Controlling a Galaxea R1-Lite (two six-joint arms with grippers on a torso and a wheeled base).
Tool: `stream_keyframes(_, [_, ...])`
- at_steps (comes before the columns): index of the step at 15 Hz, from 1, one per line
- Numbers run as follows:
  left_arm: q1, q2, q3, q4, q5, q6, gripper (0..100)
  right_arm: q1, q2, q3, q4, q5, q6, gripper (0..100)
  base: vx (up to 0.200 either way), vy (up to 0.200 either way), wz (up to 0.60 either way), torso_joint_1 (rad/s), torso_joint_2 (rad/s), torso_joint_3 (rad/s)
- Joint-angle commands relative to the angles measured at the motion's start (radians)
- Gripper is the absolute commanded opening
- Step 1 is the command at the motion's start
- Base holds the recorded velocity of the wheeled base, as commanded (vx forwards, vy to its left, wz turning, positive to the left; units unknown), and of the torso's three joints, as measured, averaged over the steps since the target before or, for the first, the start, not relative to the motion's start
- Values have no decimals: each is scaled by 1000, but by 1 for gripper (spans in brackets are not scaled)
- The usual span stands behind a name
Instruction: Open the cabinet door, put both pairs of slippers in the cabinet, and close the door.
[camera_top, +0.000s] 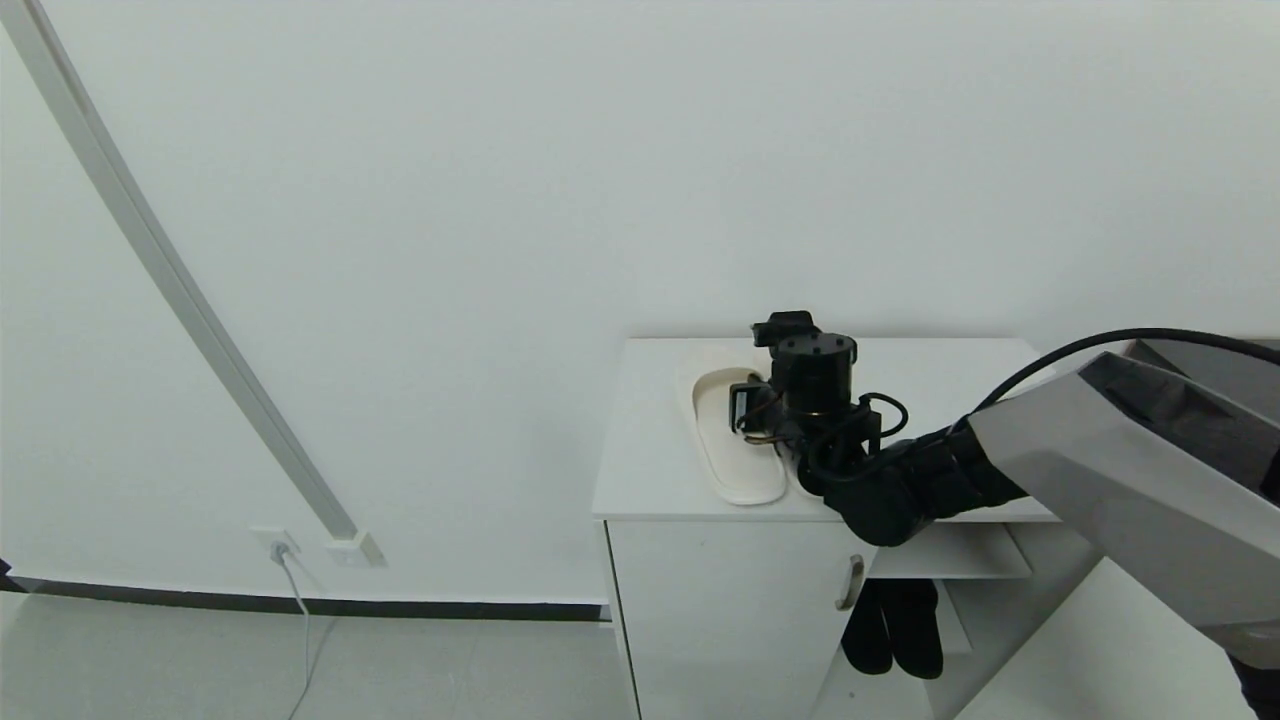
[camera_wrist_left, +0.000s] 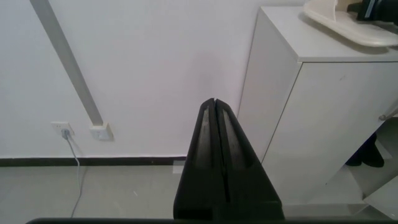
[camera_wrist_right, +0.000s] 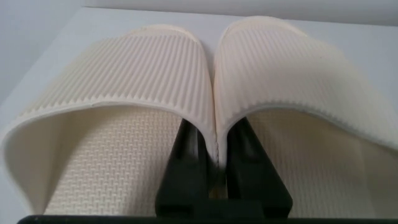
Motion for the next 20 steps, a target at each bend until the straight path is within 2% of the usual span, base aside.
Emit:
stream_keyframes(1, [-1,1,0,0,0,0,0,26,-105,83,-7,21,1,0,0,0,0,0,0,0])
stream_keyframes(4, [0,1,0,0,0,0,0,55,-235,277,-64,94,-1,0,0,0,0,0,0,0])
stream_keyframes(5, [0,1,0,0,0,0,0,60,-298,400,-116,154,-1,0,0,0,0,0,0,0])
stream_keyframes(6, [-1,1,0,0,0,0,0,60,-320,443,-136,177,-1,0,0,0,0,0,0,0])
stream_keyframes(8, [0,1,0,0,0,0,0,61,-439,656,-210,289,-1,0,0,0,0,0,0,0])
stream_keyframes(11, [-1,1,0,0,0,0,0,78,-557,808,-234,324,1,0,0,0,0,0,0,0])
stream_keyframes(15, [0,1,0,0,0,0,0,147,-623,882,-234,349,-28,0,0,0,0,0,0,0])
stream_keyframes(20, [-1,1,0,0,0,-2,0,149,-602,882,-236,346,-27,0,0,0,0,0,0,0])
